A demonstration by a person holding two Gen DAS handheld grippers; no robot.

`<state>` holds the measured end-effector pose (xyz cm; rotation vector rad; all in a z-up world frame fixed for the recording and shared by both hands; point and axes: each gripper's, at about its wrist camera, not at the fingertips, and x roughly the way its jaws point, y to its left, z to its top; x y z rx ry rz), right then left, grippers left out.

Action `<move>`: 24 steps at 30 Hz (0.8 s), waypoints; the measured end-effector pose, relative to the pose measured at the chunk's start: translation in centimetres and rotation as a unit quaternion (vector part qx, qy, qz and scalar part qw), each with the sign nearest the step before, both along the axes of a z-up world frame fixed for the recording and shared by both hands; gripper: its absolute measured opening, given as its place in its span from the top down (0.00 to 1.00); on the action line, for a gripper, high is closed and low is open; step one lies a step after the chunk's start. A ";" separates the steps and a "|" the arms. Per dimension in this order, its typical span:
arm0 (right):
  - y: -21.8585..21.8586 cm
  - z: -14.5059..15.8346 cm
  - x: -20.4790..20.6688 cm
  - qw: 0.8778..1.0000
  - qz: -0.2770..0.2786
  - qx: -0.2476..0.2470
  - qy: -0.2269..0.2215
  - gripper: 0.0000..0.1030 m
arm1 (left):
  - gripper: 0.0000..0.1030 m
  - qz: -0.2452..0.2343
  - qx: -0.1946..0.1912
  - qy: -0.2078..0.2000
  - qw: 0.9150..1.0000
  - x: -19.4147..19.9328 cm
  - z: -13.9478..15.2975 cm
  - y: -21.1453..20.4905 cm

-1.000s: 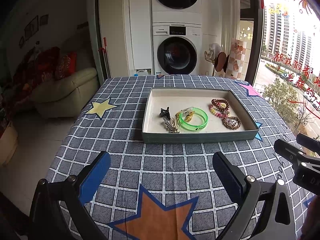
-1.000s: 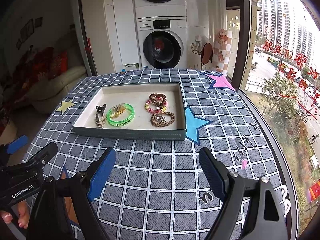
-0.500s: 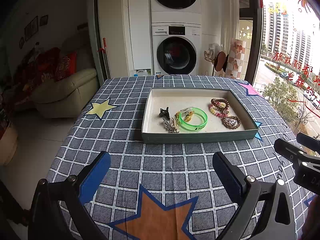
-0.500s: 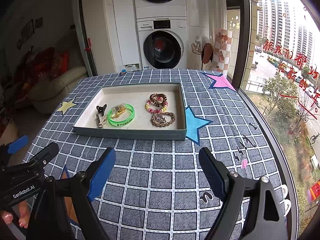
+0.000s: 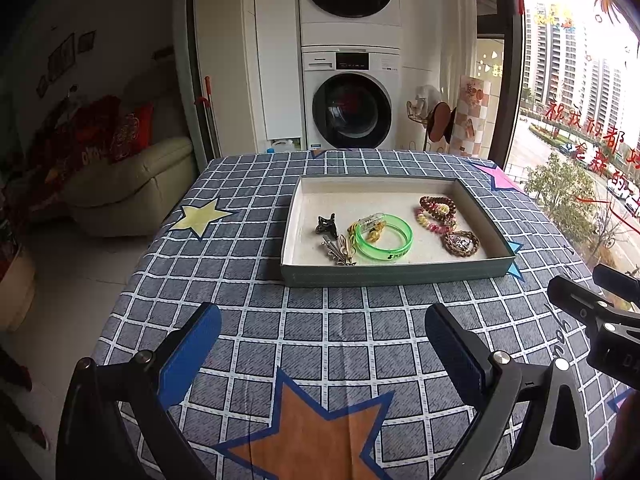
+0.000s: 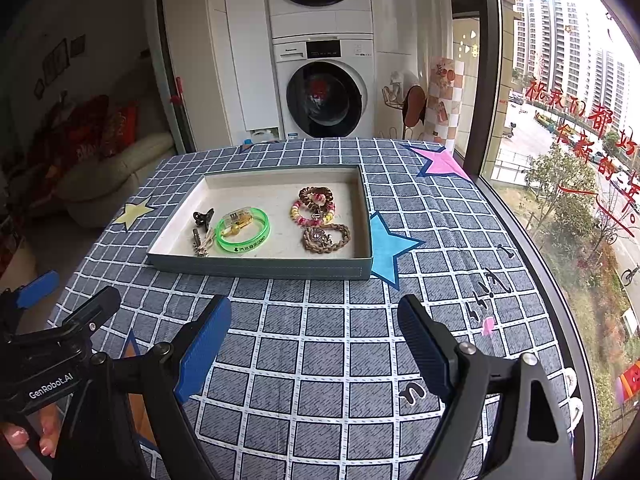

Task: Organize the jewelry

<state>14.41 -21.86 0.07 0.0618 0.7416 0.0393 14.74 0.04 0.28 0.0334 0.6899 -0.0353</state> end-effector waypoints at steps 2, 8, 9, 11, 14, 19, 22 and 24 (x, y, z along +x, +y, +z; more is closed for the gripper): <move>0.0 0.0 0.0 1.000 0.000 0.000 0.000 0.15 | 0.00 0.000 0.001 0.001 1.000 0.0 0.0 0.0; 0.0 0.1 -0.1 1.000 0.000 0.001 0.000 0.15 | 0.00 0.001 0.002 0.000 1.000 0.0 0.1 0.0; 0.0 0.1 0.0 1.000 0.000 0.000 0.000 0.15 | 0.00 0.001 0.002 0.000 1.000 0.0 0.1 0.0; 0.1 0.1 -0.1 1.000 0.001 0.000 -0.001 0.15 | 0.00 0.000 0.002 0.000 1.000 0.0 0.1 0.0; 0.1 0.1 -0.1 1.000 0.001 0.000 0.000 0.15 | 0.00 -0.001 0.003 0.000 1.000 0.0 0.1 0.0; 0.1 0.1 -0.1 1.000 0.001 0.001 0.000 0.15 | 0.00 0.001 0.003 0.002 1.000 0.0 0.0 0.1; 0.2 0.1 -0.1 1.000 0.001 0.000 -0.001 0.15 | 0.00 0.001 0.003 0.002 1.000 0.0 0.0 0.0; 0.2 0.2 -0.1 1.000 0.001 0.001 -0.001 0.15 | 0.00 0.000 0.004 0.001 1.000 0.0 0.0 0.1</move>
